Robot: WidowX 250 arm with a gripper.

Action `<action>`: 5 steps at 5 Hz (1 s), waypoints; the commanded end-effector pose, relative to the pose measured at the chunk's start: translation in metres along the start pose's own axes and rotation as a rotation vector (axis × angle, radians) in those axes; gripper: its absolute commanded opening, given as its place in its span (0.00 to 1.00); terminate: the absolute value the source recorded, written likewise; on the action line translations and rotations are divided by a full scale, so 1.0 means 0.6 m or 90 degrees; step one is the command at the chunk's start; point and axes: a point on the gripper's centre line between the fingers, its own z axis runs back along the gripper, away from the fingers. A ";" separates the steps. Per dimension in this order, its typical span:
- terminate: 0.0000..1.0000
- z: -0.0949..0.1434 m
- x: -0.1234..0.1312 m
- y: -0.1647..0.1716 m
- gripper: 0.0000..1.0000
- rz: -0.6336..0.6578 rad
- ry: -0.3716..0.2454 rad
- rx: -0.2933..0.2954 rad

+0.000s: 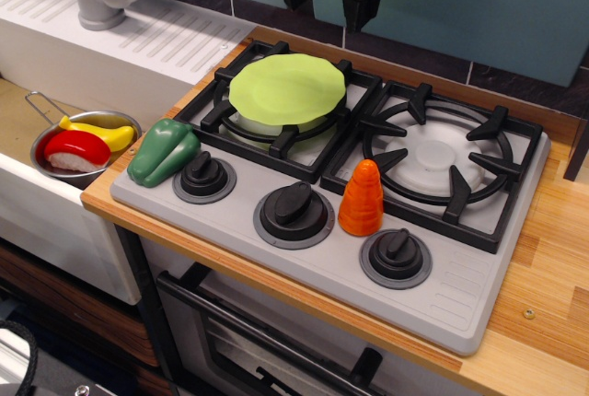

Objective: End effector reaching carrot

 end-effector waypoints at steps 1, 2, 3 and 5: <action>0.00 0.000 0.000 0.000 1.00 0.000 0.000 0.000; 0.00 0.015 -0.012 -0.042 1.00 0.002 -0.015 -0.019; 0.00 0.014 -0.037 -0.071 1.00 0.004 -0.017 -0.012; 0.00 0.005 -0.082 -0.119 1.00 0.009 -0.023 0.017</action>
